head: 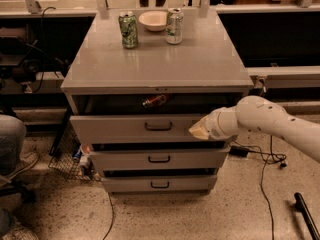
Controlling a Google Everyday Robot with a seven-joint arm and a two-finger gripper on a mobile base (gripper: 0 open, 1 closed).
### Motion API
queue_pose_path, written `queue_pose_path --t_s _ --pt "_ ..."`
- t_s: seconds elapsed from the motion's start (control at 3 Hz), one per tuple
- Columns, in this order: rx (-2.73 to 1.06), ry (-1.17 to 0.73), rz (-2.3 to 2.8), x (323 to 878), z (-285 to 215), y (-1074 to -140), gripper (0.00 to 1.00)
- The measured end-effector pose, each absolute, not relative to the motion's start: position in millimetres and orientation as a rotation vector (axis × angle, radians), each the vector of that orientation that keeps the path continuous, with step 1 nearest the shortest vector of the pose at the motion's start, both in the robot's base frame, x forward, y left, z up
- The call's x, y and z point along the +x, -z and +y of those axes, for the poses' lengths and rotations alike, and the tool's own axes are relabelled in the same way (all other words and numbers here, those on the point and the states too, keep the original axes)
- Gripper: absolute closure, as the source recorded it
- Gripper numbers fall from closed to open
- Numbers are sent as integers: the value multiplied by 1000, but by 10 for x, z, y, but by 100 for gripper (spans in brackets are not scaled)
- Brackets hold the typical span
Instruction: Close top drawer
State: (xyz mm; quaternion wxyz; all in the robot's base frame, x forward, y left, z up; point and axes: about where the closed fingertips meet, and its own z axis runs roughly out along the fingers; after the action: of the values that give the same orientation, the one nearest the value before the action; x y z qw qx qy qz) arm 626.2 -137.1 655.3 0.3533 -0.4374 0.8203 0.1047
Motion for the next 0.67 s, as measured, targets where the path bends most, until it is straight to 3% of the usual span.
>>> queue_pose_path --t_s 0.67 --pt "-1125 -287 2084 6374 -1313 -6584 100"
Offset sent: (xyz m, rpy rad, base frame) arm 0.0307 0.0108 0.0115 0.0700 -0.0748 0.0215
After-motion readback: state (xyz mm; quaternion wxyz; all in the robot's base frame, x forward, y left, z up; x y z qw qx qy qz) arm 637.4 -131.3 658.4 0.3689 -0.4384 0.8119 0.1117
